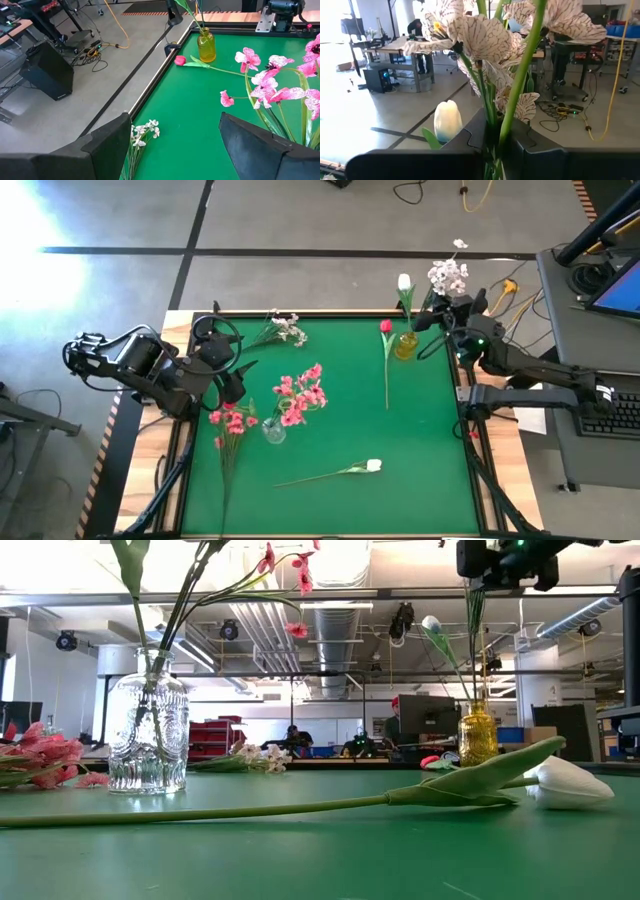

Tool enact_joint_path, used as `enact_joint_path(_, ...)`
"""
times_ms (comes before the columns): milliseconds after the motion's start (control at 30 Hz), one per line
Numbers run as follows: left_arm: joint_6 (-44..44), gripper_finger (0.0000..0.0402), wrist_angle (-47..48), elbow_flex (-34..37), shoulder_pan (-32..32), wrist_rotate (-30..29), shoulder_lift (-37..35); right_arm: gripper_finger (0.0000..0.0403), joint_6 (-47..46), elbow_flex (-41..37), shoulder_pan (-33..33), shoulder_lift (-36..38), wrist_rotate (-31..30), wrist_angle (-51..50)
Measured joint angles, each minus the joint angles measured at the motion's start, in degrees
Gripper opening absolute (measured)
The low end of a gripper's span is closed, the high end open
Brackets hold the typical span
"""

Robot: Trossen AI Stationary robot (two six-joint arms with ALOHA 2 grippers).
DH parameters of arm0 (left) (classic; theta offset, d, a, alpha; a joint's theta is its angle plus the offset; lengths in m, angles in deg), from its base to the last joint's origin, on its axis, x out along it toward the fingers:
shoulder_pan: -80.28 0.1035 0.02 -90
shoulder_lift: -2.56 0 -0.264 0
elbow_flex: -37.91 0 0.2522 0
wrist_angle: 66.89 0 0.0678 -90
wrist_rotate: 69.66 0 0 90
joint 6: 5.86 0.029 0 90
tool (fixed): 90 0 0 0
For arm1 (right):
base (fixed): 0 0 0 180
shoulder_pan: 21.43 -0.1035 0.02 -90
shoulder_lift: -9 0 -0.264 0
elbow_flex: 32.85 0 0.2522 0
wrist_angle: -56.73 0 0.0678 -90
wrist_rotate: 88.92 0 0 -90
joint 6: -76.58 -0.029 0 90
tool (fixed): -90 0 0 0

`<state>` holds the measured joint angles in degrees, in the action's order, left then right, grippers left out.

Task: Sort flowers into vase by color
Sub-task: Put the right white flowers into the yellow vase

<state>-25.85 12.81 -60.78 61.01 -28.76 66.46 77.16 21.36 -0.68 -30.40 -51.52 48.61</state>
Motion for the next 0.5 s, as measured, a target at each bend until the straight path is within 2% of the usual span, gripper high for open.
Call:
enact_joint_path(300, 0.0, 0.0285, -0.02, -0.01, -0.01, 0.0, 0.0, 0.0033, -0.61, 0.0, 0.02, -1.33, 0.01, -0.38)
enact_joint_path(500, 0.0, 0.0285, -0.04, 0.0, 0.0, 0.0, 0.0, 0.0068, -2.84, 0.0, 0.02, -1.31, 0.0, -2.42)
